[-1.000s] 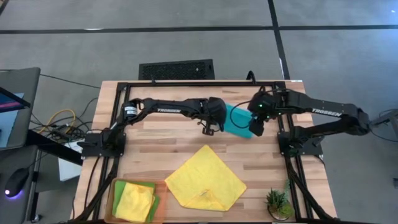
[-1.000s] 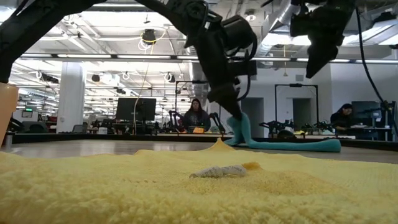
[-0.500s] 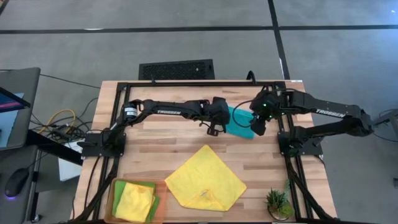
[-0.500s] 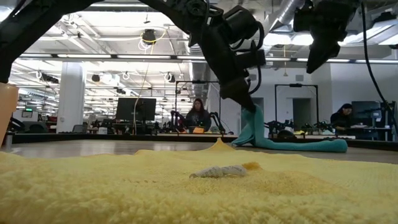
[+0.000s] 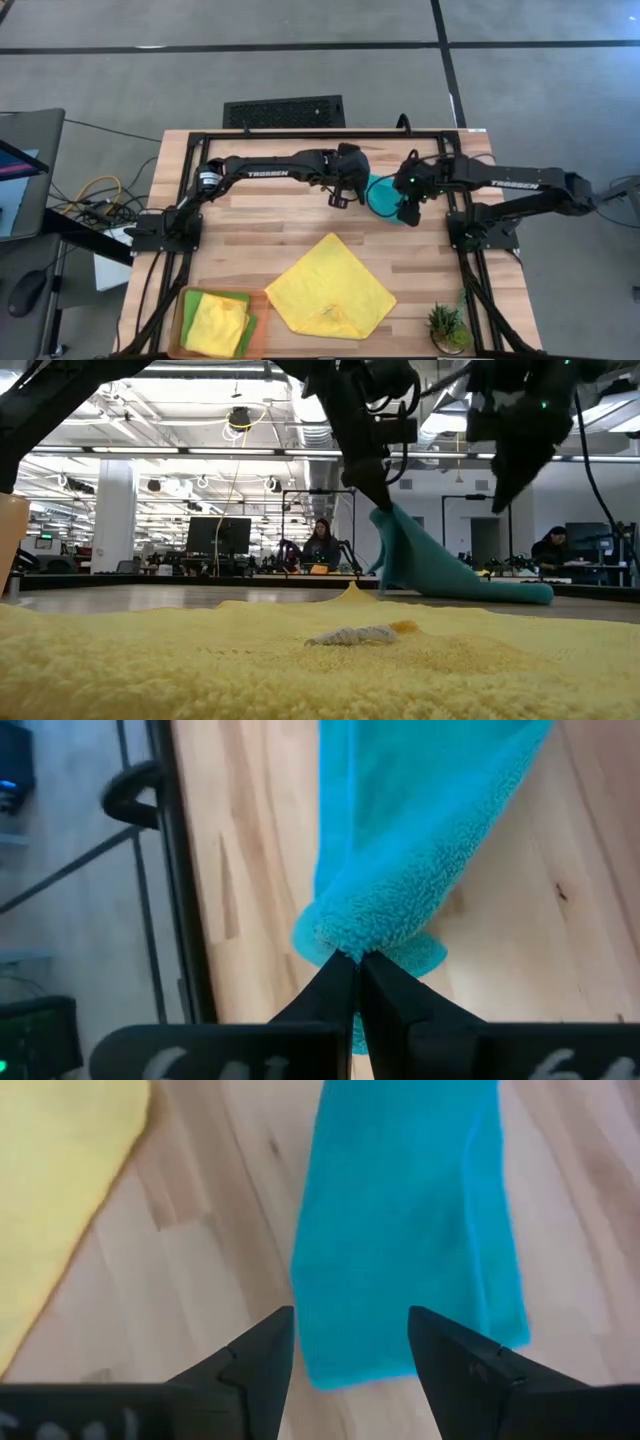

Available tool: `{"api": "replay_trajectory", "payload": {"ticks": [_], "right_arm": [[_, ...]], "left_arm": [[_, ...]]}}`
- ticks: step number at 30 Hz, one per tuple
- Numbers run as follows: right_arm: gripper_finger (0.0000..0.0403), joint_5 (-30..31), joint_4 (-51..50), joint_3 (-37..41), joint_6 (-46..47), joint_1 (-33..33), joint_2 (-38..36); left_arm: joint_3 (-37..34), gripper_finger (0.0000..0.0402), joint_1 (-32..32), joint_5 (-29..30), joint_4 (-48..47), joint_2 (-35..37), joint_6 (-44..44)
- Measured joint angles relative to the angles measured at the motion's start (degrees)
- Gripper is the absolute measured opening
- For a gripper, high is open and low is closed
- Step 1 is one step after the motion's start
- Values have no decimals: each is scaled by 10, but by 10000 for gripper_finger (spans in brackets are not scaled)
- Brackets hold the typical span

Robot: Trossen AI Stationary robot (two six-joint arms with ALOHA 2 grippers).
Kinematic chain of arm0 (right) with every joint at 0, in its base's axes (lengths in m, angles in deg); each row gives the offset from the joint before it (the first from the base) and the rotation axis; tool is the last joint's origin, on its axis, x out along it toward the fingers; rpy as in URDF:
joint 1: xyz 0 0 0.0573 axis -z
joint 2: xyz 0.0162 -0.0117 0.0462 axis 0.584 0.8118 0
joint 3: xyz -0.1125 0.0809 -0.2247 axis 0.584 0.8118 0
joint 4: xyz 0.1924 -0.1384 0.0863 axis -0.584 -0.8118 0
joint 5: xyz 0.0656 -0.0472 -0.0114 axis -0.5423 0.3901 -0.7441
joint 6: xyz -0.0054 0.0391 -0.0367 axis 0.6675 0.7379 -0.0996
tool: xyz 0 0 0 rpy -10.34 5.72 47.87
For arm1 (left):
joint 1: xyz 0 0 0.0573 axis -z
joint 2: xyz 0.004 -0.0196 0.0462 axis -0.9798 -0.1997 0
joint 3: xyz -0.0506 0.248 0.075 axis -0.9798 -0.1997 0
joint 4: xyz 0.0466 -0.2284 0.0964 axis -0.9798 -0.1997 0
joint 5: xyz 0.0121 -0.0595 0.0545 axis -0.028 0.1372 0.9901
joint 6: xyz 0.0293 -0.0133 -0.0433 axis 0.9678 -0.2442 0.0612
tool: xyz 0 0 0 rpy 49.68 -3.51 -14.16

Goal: Fold microfiber towels
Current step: Fold the blue microfiber towel

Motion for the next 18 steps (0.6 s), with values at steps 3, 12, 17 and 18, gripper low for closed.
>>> {"api": "replay_trajectory", "payload": {"ticks": [3,12,17,18], "right_arm": [[221,0,45,26,9,6,11],[221,-3,70,70,17,12,83],[221,-4,91,73,18,11,133],[221,-4,95,73,16,11,140]], "left_arm": [[0,0,0,-3,-10,-2,1],[0,0,1,23,-67,-2,-19],[-1,0,2,59,-88,-2,-20],[-1,0,3,65,-90,-2,-20]]}}
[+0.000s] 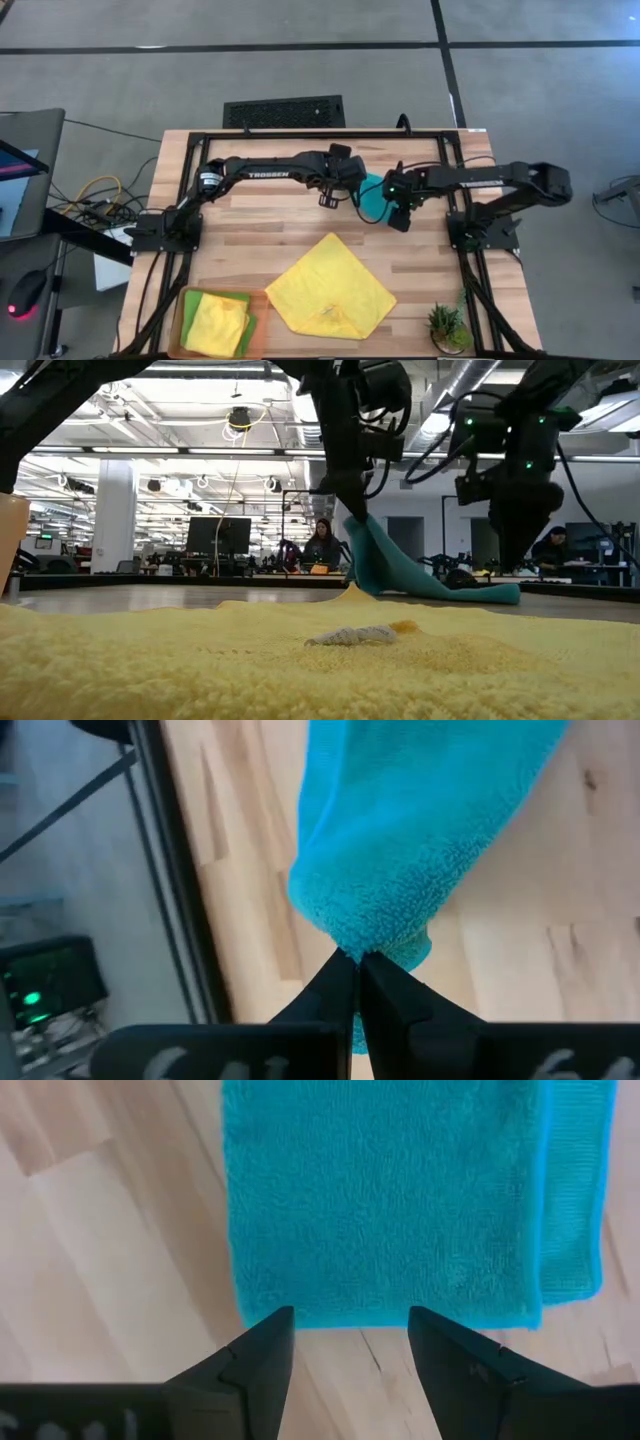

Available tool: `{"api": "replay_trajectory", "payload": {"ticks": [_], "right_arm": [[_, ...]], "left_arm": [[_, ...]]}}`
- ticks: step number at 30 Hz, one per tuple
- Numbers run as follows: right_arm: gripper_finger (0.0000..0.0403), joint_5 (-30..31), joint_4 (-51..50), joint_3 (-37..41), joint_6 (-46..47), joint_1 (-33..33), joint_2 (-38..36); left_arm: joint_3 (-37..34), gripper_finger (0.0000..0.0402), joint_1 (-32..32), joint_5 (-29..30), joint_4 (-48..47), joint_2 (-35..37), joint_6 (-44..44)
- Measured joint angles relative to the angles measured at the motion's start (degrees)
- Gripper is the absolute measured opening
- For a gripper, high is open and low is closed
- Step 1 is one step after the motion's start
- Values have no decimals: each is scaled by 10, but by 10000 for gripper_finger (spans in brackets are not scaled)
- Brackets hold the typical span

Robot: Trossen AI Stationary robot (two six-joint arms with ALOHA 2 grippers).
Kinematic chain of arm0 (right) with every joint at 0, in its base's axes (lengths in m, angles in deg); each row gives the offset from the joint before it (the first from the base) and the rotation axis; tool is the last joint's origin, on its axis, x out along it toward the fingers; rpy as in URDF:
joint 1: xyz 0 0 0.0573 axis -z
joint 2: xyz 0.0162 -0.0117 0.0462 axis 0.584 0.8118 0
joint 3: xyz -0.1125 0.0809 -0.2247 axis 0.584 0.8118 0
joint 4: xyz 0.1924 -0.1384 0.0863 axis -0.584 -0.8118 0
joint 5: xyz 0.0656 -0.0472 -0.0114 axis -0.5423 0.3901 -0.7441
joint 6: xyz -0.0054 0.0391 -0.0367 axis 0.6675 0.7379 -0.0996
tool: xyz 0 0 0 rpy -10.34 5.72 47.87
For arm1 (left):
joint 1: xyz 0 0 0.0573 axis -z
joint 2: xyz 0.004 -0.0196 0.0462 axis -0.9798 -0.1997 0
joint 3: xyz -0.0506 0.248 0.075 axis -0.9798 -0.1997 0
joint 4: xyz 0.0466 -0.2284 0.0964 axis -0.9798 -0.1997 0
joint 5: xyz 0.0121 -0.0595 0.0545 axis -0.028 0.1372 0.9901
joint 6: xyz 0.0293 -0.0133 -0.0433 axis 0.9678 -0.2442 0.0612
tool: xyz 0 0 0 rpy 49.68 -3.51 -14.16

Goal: Fold microfiber towels
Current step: Fold the blue microfiber towel

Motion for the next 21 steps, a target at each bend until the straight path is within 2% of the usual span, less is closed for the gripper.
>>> {"api": "replay_trajectory", "payload": {"ticks": [7,12,21], "right_arm": [[221,-2,54,0,-7,0,58],[221,-2,66,0,-7,0,99],[221,-1,75,-2,-8,1,115]], "left_arm": [[34,0,0,13,-19,0,0],[48,0,0,13,0,0,23],[43,0,3,-41,5,0,32]]}}
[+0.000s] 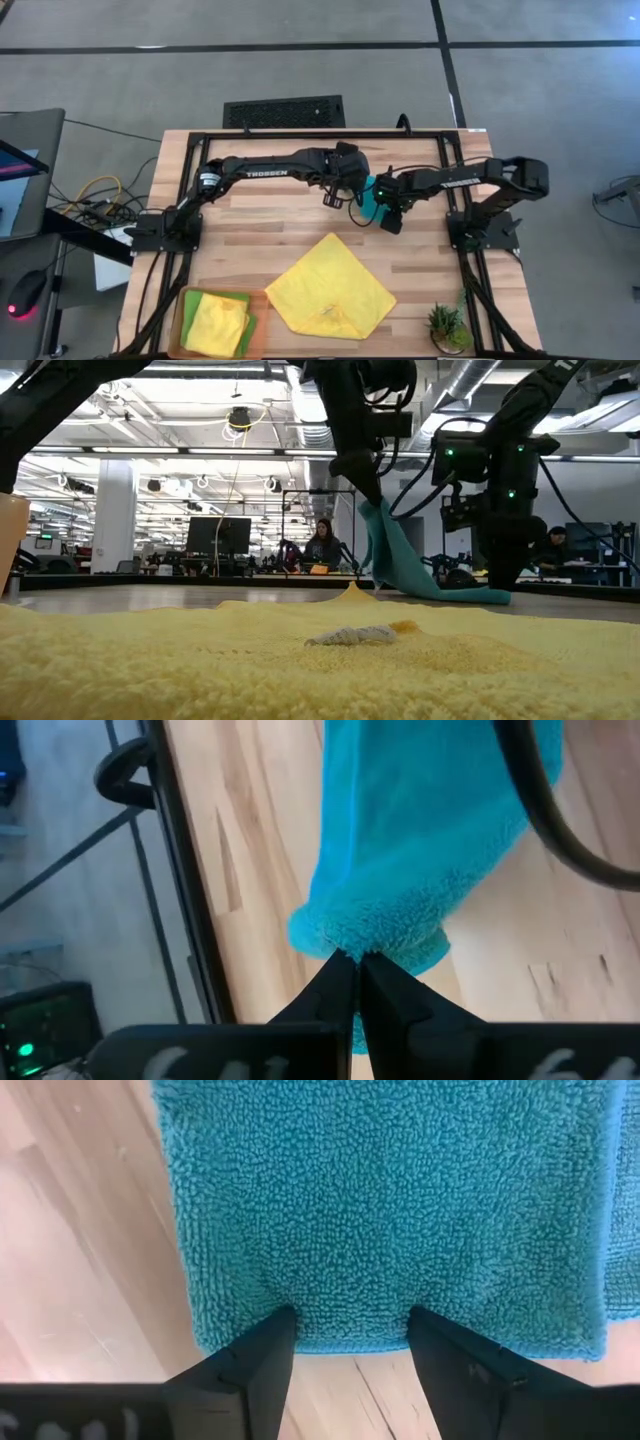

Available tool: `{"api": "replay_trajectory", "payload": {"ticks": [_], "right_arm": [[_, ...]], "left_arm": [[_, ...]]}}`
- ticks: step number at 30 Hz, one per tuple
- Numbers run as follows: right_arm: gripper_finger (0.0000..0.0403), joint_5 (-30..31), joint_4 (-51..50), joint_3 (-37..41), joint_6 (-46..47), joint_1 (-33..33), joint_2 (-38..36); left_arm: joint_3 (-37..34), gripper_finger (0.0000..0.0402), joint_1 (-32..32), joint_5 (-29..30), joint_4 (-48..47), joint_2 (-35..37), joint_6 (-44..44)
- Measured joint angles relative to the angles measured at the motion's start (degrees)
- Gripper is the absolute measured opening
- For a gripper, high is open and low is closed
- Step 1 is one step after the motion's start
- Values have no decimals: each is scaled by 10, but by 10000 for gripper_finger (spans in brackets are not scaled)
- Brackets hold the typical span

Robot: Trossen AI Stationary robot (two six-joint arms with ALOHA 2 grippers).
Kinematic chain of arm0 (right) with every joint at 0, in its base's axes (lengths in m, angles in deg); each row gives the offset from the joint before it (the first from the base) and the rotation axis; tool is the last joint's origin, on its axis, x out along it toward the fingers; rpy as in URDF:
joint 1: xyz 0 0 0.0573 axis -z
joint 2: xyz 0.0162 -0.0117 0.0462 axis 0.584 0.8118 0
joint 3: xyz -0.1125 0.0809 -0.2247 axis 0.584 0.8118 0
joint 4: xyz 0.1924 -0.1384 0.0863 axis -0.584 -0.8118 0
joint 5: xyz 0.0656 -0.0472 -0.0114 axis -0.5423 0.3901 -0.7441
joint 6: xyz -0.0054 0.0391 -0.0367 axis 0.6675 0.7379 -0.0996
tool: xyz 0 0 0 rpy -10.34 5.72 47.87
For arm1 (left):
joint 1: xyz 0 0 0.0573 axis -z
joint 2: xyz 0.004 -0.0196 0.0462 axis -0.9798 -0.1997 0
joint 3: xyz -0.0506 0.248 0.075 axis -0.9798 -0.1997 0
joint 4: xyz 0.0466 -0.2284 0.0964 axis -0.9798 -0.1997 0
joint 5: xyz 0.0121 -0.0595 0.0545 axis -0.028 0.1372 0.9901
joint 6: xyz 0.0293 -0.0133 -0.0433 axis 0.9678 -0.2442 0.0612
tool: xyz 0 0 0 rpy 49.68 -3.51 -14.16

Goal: Fold microfiber towels
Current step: Fold the blue microfiber towel

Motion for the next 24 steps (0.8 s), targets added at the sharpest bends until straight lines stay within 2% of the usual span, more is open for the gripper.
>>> {"api": "replay_trajectory", "payload": {"ticks": [4,13,17,22,24], "right_arm": [[221,0,4,3,1,0,-31],[221,0,-8,2,10,-1,-151],[221,0,-26,3,22,-1,-209],[221,2,-42,2,30,-1,-274],[221,2,-48,2,38,0,-293]], "left_arm": [[0,0,0,-10,-1,0,1],[0,0,5,-13,13,0,26],[0,0,11,-50,39,0,38],[0,0,17,-63,92,0,39],[-5,0,17,-89,117,0,39]]}}
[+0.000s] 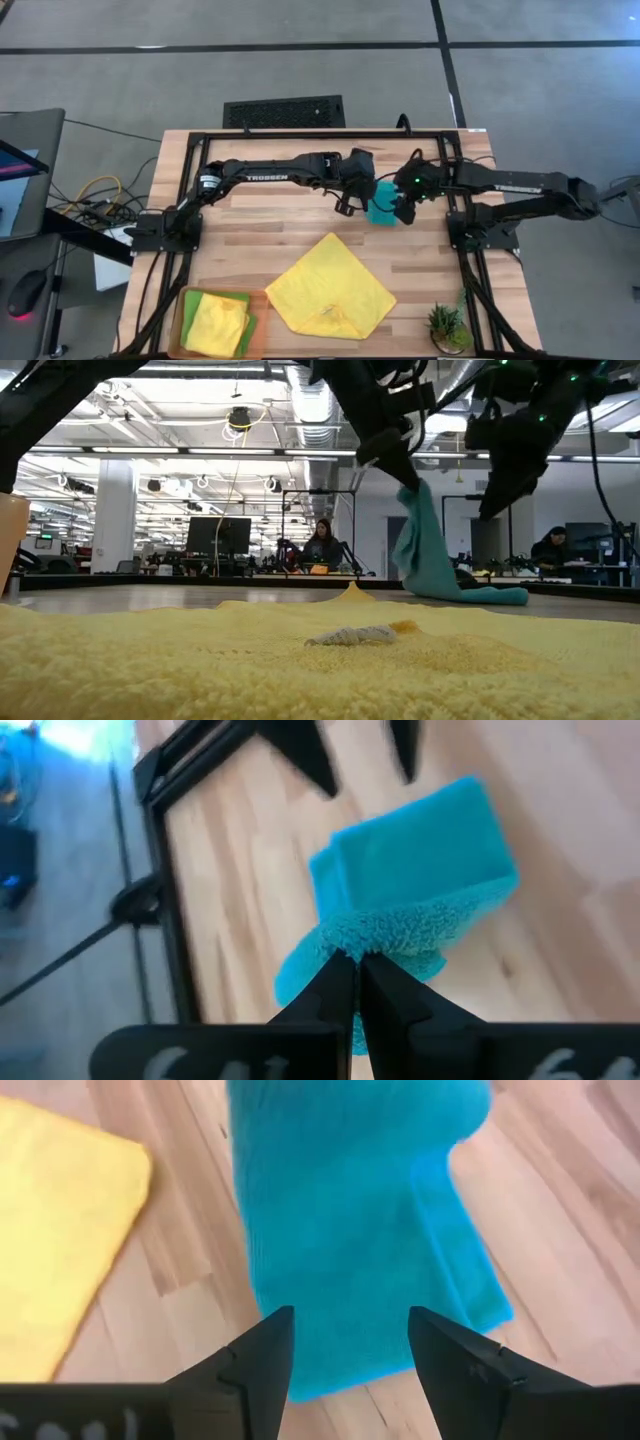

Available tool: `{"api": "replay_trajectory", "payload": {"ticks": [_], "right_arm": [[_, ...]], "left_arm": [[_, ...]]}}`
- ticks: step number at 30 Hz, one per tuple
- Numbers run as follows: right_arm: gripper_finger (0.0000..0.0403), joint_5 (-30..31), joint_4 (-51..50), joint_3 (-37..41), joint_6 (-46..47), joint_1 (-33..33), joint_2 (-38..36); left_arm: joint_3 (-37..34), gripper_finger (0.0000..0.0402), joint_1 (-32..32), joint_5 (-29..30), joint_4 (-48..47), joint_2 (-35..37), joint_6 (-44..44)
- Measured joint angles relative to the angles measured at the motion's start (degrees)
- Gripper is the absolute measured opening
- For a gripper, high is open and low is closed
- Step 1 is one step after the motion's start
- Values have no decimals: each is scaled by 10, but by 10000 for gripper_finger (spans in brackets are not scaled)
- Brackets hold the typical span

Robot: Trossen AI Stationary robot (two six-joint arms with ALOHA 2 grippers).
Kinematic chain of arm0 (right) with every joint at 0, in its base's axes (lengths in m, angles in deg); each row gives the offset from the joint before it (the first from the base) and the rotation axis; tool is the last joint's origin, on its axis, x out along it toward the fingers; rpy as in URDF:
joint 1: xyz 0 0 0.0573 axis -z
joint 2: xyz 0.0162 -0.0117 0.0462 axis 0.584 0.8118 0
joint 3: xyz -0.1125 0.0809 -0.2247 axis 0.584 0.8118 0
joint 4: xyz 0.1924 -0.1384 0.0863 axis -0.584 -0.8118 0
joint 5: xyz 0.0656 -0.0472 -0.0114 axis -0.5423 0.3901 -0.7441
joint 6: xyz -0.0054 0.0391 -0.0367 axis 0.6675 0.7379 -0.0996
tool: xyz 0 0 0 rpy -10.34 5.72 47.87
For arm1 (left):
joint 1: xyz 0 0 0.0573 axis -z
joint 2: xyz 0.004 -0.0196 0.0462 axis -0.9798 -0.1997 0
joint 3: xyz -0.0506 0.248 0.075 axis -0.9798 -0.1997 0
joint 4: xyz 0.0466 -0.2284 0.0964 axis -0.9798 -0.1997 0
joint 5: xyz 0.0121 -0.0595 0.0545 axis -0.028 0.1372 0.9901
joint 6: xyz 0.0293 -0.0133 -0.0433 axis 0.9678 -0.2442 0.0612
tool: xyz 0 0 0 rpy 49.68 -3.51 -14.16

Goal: Fold microfiber towels
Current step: Fold the blue microfiber towel

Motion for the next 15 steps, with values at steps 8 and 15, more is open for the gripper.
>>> {"api": "replay_trajectory", "payload": {"ticks": [8,15], "right_arm": [[221,1,-1,-1,15,0,-55],[221,1,-1,-1,15,0,-79]], "left_arm": [[-29,0,1,-26,46,0,0],[-72,0,2,-26,119,0,-30]]}}
